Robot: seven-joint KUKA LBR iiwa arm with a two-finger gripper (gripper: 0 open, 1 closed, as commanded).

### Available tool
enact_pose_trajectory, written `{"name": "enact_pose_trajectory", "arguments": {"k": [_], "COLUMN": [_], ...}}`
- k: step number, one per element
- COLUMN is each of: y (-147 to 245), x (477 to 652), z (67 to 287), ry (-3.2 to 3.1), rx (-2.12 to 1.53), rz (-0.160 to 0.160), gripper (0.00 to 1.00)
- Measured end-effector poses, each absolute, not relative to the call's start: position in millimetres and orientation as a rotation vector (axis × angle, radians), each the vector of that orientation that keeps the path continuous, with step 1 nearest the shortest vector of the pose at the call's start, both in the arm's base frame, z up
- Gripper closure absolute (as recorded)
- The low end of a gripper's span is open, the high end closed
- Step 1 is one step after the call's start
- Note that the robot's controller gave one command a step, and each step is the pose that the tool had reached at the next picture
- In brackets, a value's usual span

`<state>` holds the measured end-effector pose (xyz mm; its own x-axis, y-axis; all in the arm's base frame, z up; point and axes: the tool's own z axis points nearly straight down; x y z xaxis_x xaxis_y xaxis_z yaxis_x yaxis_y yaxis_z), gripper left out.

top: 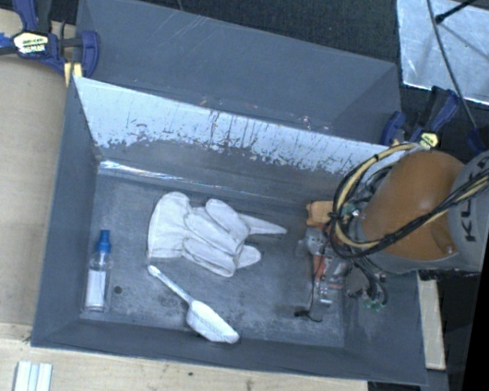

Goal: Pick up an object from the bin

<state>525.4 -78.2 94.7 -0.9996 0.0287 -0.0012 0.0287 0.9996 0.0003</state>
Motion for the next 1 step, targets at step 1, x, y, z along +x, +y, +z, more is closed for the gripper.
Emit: {"name": "enact_pose_trajectory", "arguments": {"k": [1], "y": [-52.1], "x": [536.5], "z": [81.1], "ry": [3.138], "rx": [0.016], "rz": [-0.001], "gripper": [0.0]}}
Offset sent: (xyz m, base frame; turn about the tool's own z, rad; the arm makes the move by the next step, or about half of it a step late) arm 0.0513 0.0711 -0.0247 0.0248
